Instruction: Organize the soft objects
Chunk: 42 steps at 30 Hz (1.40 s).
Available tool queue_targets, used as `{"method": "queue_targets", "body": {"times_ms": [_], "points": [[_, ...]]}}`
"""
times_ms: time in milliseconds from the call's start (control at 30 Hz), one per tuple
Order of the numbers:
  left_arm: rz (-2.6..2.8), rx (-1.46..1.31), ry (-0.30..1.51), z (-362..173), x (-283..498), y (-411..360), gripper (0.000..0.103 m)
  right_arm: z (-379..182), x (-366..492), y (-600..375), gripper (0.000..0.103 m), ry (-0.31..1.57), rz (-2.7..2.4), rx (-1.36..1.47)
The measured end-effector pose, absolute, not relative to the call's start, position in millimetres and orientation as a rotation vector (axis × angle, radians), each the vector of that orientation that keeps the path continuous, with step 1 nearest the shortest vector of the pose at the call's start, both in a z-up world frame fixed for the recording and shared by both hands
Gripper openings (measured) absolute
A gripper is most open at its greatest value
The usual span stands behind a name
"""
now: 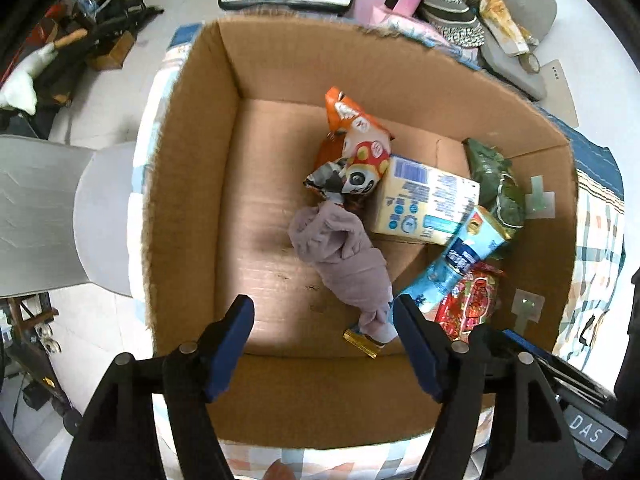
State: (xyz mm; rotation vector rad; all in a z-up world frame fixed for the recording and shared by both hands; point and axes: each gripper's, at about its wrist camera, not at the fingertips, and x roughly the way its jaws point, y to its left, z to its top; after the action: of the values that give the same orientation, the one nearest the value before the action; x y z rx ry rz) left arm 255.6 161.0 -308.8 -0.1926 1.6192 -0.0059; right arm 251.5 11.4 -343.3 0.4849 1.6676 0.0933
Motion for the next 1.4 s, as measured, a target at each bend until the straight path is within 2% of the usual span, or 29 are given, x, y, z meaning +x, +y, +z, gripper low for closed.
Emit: {"method": "queue_targets", "body": {"times_ms": [67, 133, 167, 267, 300, 333, 433, 700, 867, 1400], "points": [[-0.003, -0.183, 1.591, -299.1, 251.2, 159.6, 0.071, -337.2, 248.8, 9.1, 0.066, 1.658, 0.094, 0.45], [0.004, -0.172, 1.554, -293.4, 243.8, 160.4, 0.077, -336.2, 253.8, 5.6, 0.067, 1.644, 0.088, 0.398], [0.009, -0.164, 1.538, -289.5, 241.0, 161.6, 0.084, -331.7, 254.5, 3.5, 0.068, 1.635, 0.089, 0.375], [0.033, -0.147, 1.493, -280.4, 233.9, 162.7, 0.088, -318.5, 250.7, -3.5, 0.084, 1.602, 0.086, 0.305], [0.038, -0.142, 1.484, -279.5, 230.7, 160.3, 0.096, -313.1, 249.7, -3.3, 0.091, 1.592, 0.088, 0.277], [0.043, -0.14, 1.472, -277.3, 228.3, 162.6, 0.097, -308.7, 247.6, -4.8, 0.097, 1.582, 0.087, 0.253], [0.05, -0.142, 1.444, -272.9, 219.7, 165.2, 0.098, -300.8, 244.6, -6.0, 0.101, 1.56, 0.081, 0.18], [0.063, -0.121, 1.384, -260.3, 200.2, 155.1, 0.098, -289.4, 231.5, -10.4, 0.101, 1.531, 0.077, 0.053], [0.087, -0.09, 1.3, -233.3, 179.5, 148.5, 0.098, -273.5, 218.2, -16.6, 0.101, 1.485, 0.083, 0.045], [0.092, -0.035, 1.029, -102.6, 89.7, 121.2, 0.098, -118.4, 124.0, -51.6, 0.101, 1.162, 0.097, 0.038]]}}
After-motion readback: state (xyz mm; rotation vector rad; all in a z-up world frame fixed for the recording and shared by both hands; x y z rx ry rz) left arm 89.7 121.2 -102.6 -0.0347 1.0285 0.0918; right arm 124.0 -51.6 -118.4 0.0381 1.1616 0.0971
